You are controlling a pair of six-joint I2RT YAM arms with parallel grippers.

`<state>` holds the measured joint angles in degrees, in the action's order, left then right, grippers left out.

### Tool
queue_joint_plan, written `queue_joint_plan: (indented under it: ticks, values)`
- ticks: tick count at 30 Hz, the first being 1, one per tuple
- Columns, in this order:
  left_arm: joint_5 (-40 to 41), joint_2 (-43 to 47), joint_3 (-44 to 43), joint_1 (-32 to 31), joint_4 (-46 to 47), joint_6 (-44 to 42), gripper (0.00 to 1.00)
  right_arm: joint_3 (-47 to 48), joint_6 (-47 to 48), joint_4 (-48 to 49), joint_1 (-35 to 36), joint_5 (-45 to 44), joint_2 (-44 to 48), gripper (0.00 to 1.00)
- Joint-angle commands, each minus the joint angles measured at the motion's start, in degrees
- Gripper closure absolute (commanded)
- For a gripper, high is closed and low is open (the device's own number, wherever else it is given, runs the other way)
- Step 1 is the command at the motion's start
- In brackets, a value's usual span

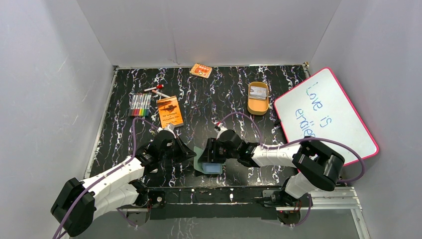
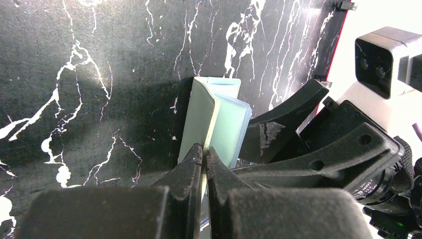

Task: Put the credit cards into the card holder
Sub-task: Open the card holder at the center of the board.

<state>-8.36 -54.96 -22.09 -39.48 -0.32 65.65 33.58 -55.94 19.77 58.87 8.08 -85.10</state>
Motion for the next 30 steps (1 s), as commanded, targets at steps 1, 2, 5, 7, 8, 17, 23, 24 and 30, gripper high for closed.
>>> queue_joint_plan:
  ticks: [1, 2, 5, 7, 8, 17, 23, 24, 30]
  values:
    - [-0.08, 1.52, 0.76, -0.15, -0.35, 0.17, 1.0, 0.97, -0.78, 0.05, -0.37, -0.58, -0.24, 0.47]
    - [-0.09, 1.48, 0.88, -0.11, -0.37, 0.17, 1.0, 0.82, -0.87, -0.3, -0.34, -0.84, -0.2, 0.5]
    - [0.08, 1.52, 1.27, -0.15, -0.47, -0.06, 1.0, 0.48, -1.02, -1.41, -0.37, -2.07, 0.1, 0.56]
    - [0.45, 1.52, 1.62, -0.15, -0.74, -0.01, 1.0, 0.58, -0.82, -2.5, -0.42, -2.7, 0.26, 0.6]
    - [0.78, 1.52, 1.73, -0.13, -1.07, -0.11, 1.0, 0.67, -0.73, -3.23, -0.43, -3.12, 0.36, 0.63]
    - [3.77, 1.52, 0.56, -0.15, -4.53, -2.31, 1.0, 2.29, 1.64, -8.15, -0.45, -4.85, 0.8, 0.67]
    - [5.73, 4.42, -3.29, -0.15, -7.78, -4.89, 0.46, 3.73, 3.13, -10.29, -0.45, -5.58, 1.24, 0.67]
    - [6.21, 5.14, -4.04, -0.15, -8.28, -5.11, 0.42, 3.82, 3.26, -10.47, -0.43, -5.65, 1.29, 0.67]
    - [5.29, 4.39, -8.65, -0.15, -8.93, -6.92, 0.35, 4.25, 3.86, -9.92, -0.43, -4.63, 2.24, 0.61]
